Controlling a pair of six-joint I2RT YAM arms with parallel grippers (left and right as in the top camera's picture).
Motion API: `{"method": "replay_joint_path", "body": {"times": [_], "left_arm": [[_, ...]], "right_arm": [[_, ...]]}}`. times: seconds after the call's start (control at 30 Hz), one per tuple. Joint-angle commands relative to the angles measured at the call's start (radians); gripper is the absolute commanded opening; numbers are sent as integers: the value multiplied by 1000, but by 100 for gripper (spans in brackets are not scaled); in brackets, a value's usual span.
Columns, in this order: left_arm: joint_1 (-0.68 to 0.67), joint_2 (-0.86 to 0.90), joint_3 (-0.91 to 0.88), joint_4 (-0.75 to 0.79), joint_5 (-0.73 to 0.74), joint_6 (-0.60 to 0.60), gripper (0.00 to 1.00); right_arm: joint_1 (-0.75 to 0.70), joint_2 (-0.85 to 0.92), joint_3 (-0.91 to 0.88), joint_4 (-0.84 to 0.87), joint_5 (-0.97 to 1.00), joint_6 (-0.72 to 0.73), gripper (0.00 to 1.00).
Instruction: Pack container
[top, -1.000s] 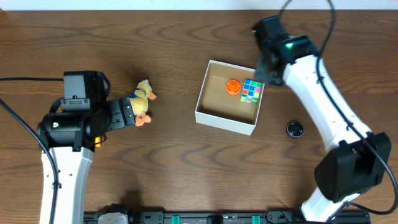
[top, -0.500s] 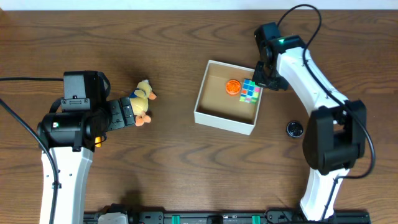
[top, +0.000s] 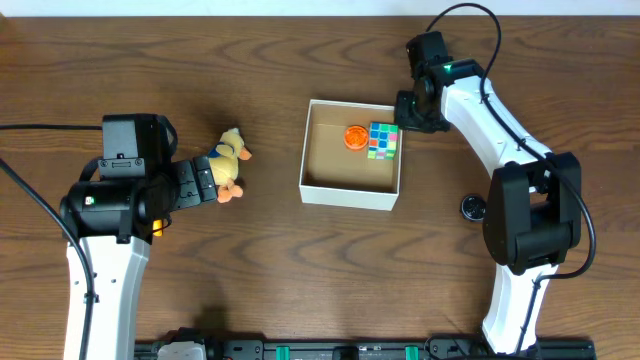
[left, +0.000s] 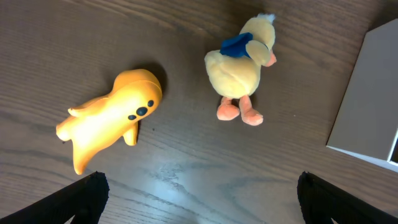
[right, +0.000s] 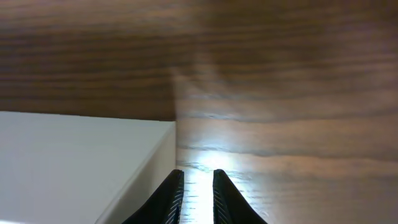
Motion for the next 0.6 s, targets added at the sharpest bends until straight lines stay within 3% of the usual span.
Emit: {"method": "replay_joint_path", "body": {"times": [0.0,0.57], "left_arm": [[5,5,18,-2,-4,6,99],[5,5,18,-2,-4,6,98]], "right_arm": [[-2,8,0,6,-77,-81,19],[-6,8,1,13,-209,-219,19]]}}
